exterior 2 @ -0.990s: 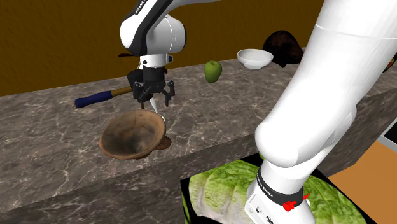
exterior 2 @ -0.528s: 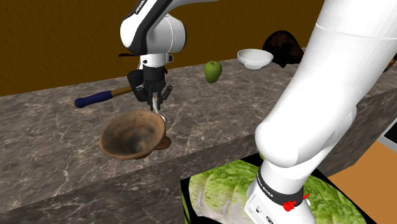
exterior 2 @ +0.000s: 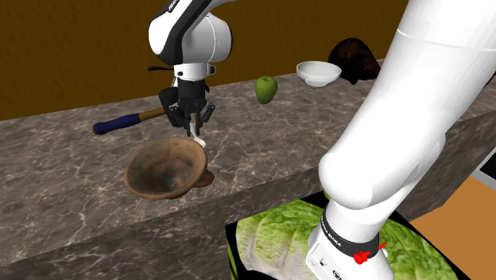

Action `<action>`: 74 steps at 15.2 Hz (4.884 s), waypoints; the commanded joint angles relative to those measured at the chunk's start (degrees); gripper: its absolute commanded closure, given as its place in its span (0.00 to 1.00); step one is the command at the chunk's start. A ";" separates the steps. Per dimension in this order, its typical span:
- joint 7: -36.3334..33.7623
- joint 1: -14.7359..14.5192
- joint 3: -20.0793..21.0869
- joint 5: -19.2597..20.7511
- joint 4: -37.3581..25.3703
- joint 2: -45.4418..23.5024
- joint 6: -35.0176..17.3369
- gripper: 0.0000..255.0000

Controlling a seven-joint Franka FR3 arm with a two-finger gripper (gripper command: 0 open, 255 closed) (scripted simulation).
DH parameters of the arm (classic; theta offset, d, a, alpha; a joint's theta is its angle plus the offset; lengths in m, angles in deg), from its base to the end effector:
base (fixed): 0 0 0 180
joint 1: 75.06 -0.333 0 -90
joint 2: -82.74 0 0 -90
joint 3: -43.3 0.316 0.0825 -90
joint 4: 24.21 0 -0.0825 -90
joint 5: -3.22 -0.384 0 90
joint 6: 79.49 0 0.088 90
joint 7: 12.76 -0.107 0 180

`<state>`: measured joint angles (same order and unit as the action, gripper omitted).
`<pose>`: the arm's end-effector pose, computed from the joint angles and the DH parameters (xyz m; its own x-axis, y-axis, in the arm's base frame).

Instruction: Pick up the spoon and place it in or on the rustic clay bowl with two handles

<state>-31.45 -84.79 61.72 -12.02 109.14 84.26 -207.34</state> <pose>0.4338 0.2413 0.3437 0.9900 0.0043 -0.1411 -0.0171 -0.9885 -0.1503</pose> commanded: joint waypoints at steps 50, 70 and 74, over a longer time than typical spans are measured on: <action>-15.10 -8.73 7.94 -10.76 3.20 28.61 20.86 1.00; -13.53 -9.06 9.98 -12.31 9.29 26.24 12.52 0.00; -13.53 -9.06 9.98 -12.31 9.29 26.24 12.52 0.00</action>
<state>-44.98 -93.85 71.69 -24.32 118.43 110.50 -194.82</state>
